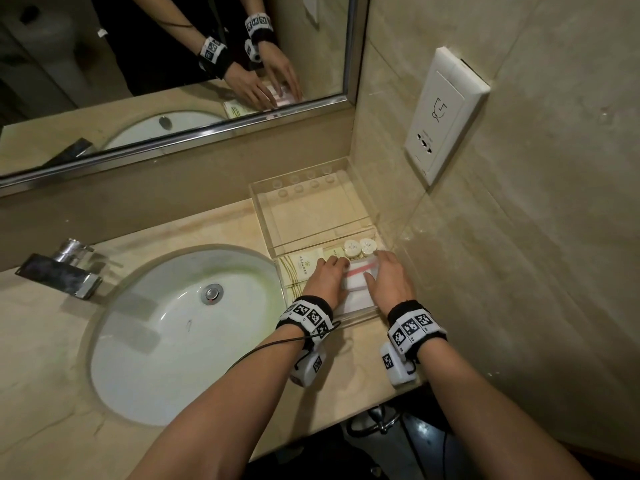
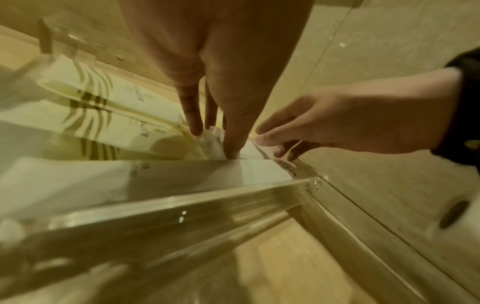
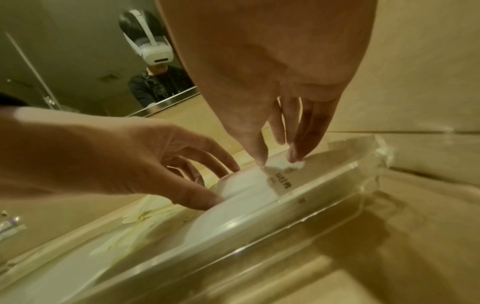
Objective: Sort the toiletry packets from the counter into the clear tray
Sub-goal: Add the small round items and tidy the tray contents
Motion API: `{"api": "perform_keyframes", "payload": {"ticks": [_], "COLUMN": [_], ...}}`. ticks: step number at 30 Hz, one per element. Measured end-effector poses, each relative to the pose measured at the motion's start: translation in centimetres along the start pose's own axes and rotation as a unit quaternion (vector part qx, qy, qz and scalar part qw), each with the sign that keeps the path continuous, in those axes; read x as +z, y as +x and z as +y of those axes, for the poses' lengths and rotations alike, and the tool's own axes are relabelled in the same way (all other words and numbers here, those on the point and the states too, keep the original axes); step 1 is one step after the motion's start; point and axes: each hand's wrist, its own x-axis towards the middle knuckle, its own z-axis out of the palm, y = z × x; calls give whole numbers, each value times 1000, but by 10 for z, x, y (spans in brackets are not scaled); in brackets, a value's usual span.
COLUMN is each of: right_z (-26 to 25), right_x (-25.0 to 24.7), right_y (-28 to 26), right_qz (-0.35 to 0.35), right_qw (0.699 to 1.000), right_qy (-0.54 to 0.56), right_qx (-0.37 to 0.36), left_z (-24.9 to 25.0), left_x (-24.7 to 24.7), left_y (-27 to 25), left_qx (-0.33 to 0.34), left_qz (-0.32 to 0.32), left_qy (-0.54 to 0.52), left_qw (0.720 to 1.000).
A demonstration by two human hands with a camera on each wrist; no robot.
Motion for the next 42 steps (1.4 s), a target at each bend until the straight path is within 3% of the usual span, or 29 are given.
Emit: {"api": "perform_keyframes", "payload": {"ticks": [11,16,23,35,38,40,42], "right_z": [-4,-17,-31,-29,-26,-25,-26], "right_x": [5,-5,2,5,-4,-12,-17], "right_y": [9,29,50,44,34,20,3], "right_qz": [-50,23,-9,33,53,14,-69], "right_qw": [998,999,998,996,992,984,978], "right_qy": [-47,24,59,78,115,176,186], "right_qx": [14,-25,12,-6,3,-15,-63], "left_z": [-1,-3,-2,-16,-23,-30,-37], "left_x": [1,-6,-16,-35,-45,-47,-44], "left_y": [-2,1,9,-4,-21,-36,-51], "left_qx": [-8,-4,-15,2,9,0,-7], "left_qz": [-3,32,28,73,49,11,-23], "left_qy": [7,-8,18,-39,-60,-58,-44], "left_qw": [1000,999,999,997,997,998,999]}}
